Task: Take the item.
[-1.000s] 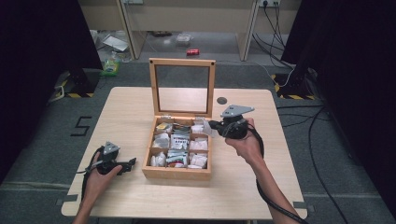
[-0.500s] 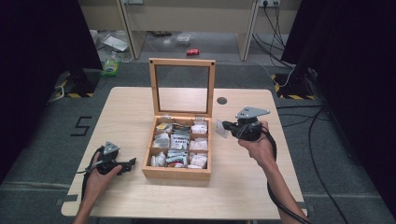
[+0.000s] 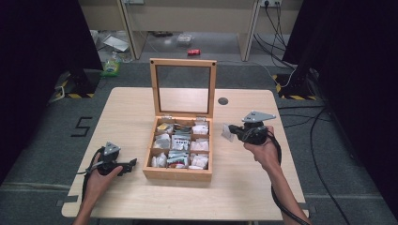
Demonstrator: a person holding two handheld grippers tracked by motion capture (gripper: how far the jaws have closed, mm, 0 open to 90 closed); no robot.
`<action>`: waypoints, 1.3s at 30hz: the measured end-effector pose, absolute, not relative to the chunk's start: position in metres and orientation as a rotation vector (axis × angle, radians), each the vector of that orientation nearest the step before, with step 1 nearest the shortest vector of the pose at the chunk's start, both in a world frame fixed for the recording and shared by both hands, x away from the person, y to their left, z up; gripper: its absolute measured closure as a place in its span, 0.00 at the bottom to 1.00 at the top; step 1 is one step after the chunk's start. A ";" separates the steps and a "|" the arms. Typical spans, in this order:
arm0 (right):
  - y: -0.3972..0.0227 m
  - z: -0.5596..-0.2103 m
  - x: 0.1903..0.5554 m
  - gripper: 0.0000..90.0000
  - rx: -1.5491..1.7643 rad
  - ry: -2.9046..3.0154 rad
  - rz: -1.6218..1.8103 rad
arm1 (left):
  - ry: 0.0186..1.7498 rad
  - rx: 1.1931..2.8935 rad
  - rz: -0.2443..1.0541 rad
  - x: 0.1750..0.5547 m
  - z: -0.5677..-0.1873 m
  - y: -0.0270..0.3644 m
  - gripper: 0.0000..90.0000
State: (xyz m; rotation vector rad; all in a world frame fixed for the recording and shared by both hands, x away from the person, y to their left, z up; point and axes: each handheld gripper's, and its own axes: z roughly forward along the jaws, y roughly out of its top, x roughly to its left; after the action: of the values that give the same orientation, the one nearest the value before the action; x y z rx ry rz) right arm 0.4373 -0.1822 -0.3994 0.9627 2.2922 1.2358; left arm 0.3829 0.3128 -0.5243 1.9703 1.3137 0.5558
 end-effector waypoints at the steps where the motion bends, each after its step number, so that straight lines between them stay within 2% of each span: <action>1: -0.183 -0.400 0.437 1.00 0.964 2.291 1.237 | 1.313 1.970 0.556 0.383 -0.524 0.313 0.13; 39: -0.199 -0.433 0.431 1.00 1.017 2.249 1.275 | 1.312 1.972 0.556 0.383 -0.524 0.313 0.12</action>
State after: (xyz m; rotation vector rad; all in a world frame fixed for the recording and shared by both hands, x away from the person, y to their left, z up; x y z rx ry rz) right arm 0.4307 -0.1989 -0.4332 1.0165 2.2486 1.2747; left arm 0.3829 0.3126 -0.5244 1.9717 1.3124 0.5556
